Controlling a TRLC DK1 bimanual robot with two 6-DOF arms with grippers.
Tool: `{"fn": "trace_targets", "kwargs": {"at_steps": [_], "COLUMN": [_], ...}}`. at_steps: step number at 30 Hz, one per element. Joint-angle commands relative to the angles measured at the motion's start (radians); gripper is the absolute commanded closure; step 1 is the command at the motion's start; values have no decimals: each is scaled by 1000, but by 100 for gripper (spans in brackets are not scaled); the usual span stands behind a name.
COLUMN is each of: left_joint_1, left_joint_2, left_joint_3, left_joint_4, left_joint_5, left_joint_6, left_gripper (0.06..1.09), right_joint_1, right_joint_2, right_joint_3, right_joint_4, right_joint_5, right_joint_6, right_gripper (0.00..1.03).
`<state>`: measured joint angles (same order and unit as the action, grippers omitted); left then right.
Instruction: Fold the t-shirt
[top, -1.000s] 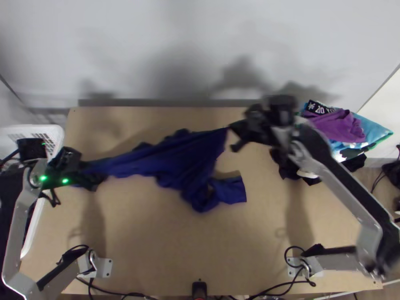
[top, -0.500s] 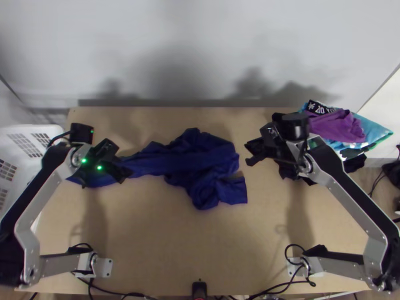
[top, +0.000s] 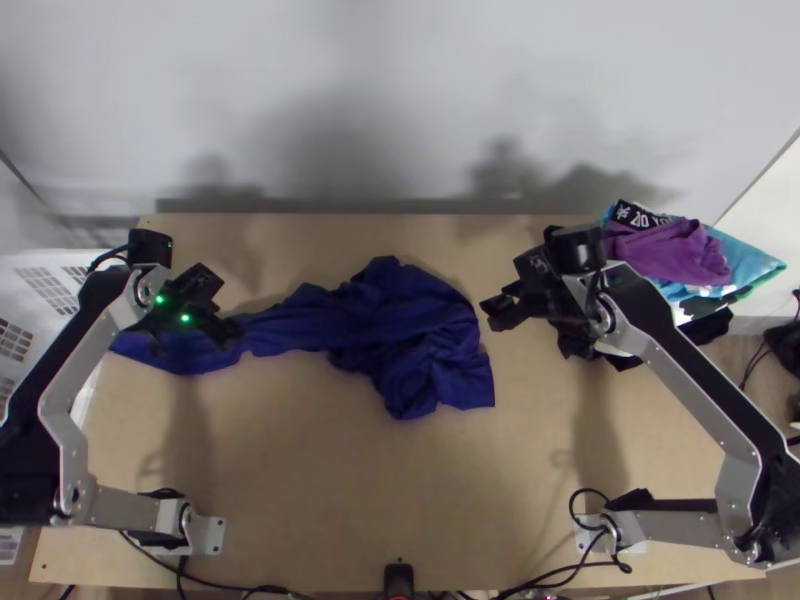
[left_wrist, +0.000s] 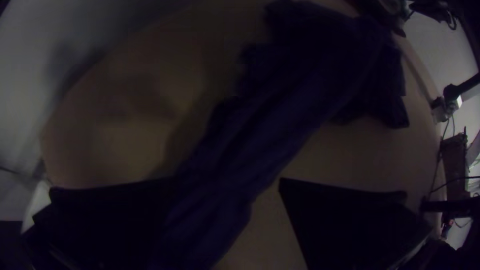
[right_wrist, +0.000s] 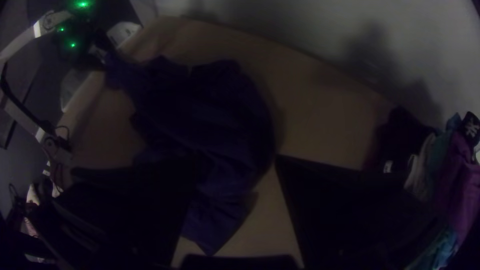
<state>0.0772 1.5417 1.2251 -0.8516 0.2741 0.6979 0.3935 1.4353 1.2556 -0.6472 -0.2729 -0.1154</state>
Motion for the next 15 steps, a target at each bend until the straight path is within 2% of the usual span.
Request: {"fn": "trace_targets", "kwargs": {"at_steps": [1, 10, 15], "left_joint_1": [29, -44, -73], "left_joint_2": [67, 14, 0], "left_joint_3": [11, -56, -133], "left_joint_4": [-73, -56, 32], "left_joint_5": [-27, -26, -36], "left_joint_6": [92, 97, 97], "left_gripper": [11, 11, 11], "right_joint_1": [4, 1, 1], "right_joint_2": [4, -1, -4], "right_joint_3": [8, 5, 1], "right_joint_4": [-22, -23, -23], "right_joint_5": [1, 9, 9], "right_joint_6": [5, 6, 6], "right_gripper": [34, 34, 34]}}
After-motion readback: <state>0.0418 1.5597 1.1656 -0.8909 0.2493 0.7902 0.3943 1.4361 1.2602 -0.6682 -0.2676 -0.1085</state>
